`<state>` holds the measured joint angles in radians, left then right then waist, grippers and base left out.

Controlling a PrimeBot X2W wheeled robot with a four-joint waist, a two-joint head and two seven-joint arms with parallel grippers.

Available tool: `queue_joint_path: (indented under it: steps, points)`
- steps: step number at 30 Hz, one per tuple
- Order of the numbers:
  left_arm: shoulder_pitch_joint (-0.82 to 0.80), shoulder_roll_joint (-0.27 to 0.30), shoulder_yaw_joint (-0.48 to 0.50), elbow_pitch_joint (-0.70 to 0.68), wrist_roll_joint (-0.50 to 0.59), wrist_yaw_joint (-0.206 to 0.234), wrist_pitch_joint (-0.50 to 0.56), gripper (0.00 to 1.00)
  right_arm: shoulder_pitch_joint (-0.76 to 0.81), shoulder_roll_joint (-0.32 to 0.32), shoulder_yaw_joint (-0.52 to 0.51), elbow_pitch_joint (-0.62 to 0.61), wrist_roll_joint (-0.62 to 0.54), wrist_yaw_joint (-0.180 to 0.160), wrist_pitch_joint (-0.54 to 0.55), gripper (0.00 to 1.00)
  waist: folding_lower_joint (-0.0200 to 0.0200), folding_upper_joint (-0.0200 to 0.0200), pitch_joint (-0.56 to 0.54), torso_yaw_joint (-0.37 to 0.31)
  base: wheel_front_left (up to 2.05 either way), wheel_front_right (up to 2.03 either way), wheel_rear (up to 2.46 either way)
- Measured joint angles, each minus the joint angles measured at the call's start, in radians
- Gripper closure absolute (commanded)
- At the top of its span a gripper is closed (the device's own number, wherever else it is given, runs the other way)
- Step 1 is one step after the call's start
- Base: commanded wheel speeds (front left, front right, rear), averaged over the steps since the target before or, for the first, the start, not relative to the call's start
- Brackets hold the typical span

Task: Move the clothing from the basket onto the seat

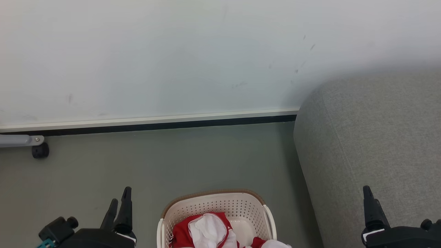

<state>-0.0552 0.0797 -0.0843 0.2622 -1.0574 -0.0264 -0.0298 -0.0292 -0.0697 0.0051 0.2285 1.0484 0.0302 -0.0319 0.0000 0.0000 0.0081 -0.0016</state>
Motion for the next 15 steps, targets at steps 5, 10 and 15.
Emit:
queue_joint_path:
  steps: [5,10,15]
  points:
    - [0.000,0.008,-0.022,0.001,0.086,0.011,-0.019,0.00,0.002,-0.004,0.014,-0.005,-0.085,-0.014,-0.019,0.00,0.0000,0.0000,0.002,-0.002,0.00,0.00,0.00]
    - [0.000,0.013,-0.032,0.004,0.161,0.028,-0.038,0.00,0.007,-0.010,0.026,-0.012,-0.168,-0.027,-0.036,0.00,0.0000,0.0000,0.003,-0.006,0.00,0.00,0.00]
    - [0.000,0.017,-0.041,0.009,0.243,0.041,-0.055,0.00,0.009,-0.012,0.040,-0.016,-0.250,-0.040,-0.053,0.00,0.0000,0.0000,0.003,-0.009,0.00,0.00,0.00]
